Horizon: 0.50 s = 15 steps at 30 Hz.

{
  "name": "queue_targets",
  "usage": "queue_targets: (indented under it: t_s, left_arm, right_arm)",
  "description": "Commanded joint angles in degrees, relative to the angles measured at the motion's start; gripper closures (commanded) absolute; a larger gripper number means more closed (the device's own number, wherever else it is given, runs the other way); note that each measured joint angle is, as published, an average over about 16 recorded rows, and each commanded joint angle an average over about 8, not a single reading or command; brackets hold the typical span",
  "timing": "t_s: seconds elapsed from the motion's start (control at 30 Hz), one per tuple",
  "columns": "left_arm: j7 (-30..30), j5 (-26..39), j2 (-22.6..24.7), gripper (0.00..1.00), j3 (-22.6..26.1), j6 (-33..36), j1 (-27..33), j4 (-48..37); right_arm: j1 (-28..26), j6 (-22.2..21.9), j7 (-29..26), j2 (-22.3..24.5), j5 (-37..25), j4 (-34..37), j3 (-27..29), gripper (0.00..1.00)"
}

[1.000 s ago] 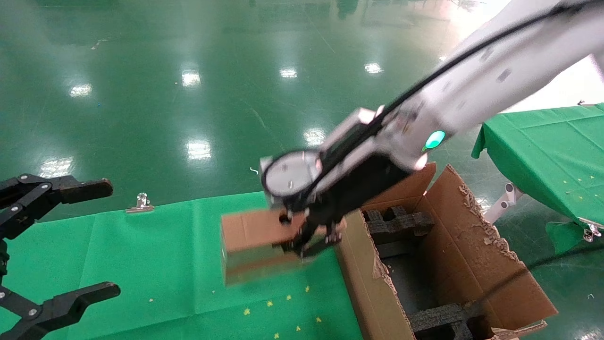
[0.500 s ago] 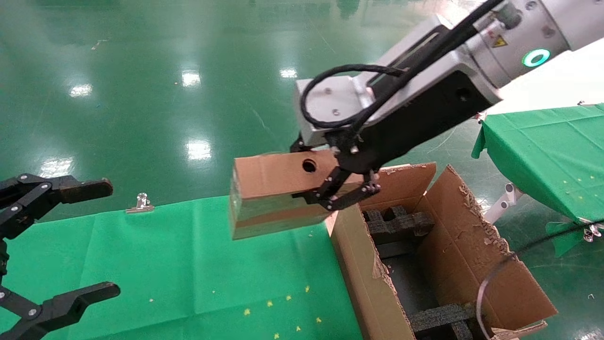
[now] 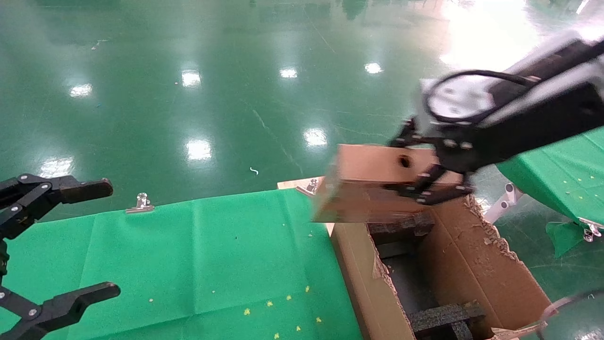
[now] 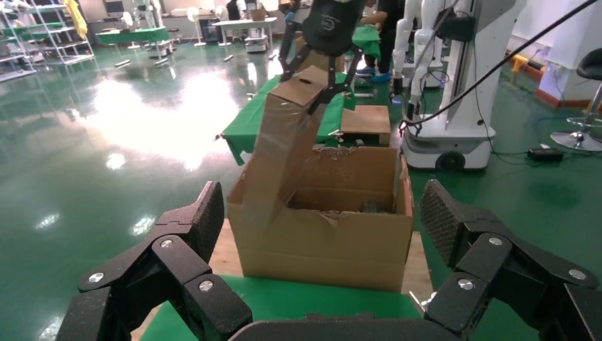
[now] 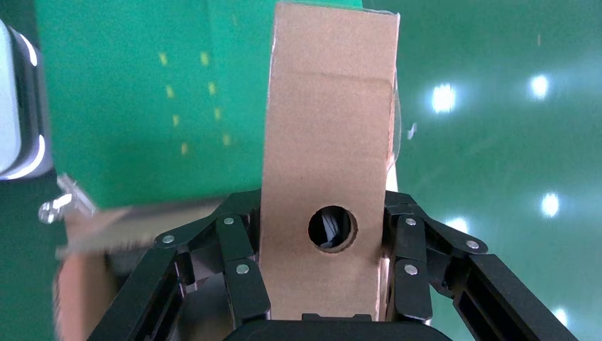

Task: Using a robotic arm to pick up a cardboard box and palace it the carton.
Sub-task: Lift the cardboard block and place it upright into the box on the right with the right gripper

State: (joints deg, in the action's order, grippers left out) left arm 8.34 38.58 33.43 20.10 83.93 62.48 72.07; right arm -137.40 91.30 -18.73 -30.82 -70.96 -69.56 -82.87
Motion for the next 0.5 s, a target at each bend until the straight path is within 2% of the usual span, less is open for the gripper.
queue_targets:
  t_s: [0.03,0.3,0.5]
  left_arm:
    - [0.0,0.0,0.0,0.00,0.0,0.0,0.0,0.0]
    - [0.0,0.0,0.0,0.00,0.0,0.0,0.0,0.0]
    - [0.0,0.0,0.0,0.00,0.0,0.0,0.0,0.0]
  right_arm:
    - [-1.5,0.1,0.3,2.6,-0.6,-0.2,-2.1,1.00]
    - [-5.2,-0.3,1.0,10.1,-2.2,4.5,-9.6,1.00]
    - [-4.3,-2.0,-2.3,13.6,-2.7,8.8,-13.1,1.00]
